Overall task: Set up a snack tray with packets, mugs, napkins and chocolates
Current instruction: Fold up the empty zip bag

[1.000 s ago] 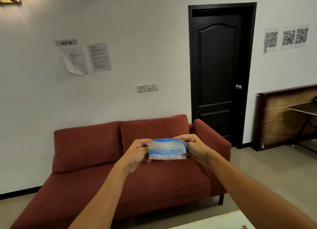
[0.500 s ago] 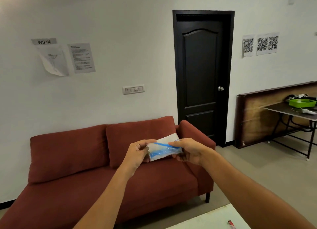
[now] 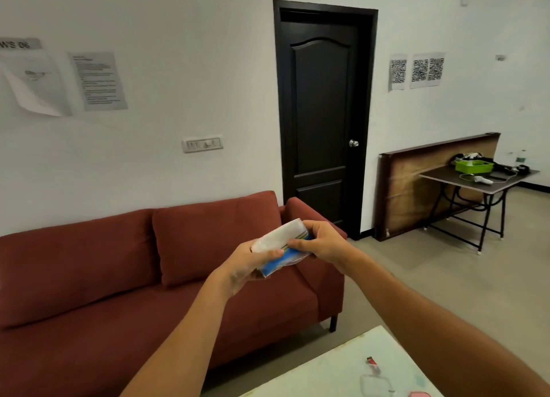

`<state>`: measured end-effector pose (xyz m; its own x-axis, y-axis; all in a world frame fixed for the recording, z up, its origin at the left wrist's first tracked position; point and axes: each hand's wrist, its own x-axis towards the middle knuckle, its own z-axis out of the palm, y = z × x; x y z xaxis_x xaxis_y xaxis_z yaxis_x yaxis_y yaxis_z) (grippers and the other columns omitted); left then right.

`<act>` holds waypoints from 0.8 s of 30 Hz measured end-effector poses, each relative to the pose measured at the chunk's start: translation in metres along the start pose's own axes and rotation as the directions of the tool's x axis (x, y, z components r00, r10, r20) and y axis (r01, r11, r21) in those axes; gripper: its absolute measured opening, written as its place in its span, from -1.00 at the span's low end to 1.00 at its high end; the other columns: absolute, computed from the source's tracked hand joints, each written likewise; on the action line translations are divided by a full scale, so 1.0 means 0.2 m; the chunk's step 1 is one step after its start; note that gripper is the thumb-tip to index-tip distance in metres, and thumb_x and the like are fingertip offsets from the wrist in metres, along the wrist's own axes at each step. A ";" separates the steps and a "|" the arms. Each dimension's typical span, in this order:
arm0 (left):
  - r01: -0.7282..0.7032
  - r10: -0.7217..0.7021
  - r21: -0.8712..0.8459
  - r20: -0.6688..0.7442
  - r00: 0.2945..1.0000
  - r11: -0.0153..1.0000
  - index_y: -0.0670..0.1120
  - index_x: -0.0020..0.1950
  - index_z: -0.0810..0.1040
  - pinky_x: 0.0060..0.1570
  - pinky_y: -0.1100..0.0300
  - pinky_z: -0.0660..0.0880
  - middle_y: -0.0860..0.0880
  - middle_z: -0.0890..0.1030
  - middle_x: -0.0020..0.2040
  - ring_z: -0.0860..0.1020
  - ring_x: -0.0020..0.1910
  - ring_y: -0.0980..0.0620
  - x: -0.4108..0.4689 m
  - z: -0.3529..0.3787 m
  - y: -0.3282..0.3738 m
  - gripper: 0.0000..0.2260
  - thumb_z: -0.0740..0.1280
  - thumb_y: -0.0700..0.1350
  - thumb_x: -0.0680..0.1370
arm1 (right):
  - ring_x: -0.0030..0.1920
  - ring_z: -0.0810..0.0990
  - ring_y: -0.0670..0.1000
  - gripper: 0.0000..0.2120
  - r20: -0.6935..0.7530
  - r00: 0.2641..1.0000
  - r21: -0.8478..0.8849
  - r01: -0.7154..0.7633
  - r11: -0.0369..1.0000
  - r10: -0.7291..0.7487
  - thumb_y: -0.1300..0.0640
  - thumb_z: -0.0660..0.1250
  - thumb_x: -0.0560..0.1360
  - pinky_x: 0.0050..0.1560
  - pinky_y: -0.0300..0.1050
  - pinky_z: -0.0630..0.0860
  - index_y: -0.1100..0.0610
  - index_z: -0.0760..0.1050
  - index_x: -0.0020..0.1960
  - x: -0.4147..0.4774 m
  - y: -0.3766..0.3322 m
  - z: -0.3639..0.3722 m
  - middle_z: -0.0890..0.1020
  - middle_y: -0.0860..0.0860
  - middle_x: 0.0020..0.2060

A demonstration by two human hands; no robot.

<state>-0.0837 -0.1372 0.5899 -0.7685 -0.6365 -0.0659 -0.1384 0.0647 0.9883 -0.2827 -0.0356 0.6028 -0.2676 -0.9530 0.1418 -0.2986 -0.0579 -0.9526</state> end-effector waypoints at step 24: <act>0.055 -0.055 0.000 0.024 0.998 0.998 -0.19 0.14 0.66 -0.49 0.39 0.41 -0.11 0.71 -0.09 0.58 -0.48 0.21 0.66 1.29 -0.22 -0.73 0.51 -0.11 0.49 | -0.39 0.67 -0.10 -0.73 -0.438 0.830 0.132 -0.320 0.938 0.345 0.00 0.54 0.45 -0.43 -0.30 0.49 0.16 0.66 0.03 -0.50 0.69 -1.07 0.73 0.07 -0.18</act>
<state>-0.3405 -0.0268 0.5029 -0.7744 -0.6205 -0.1234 -0.1804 0.0296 0.9832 -0.4940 0.1148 0.5149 -0.7264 -0.6809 -0.0933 -0.0734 0.2118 -0.9746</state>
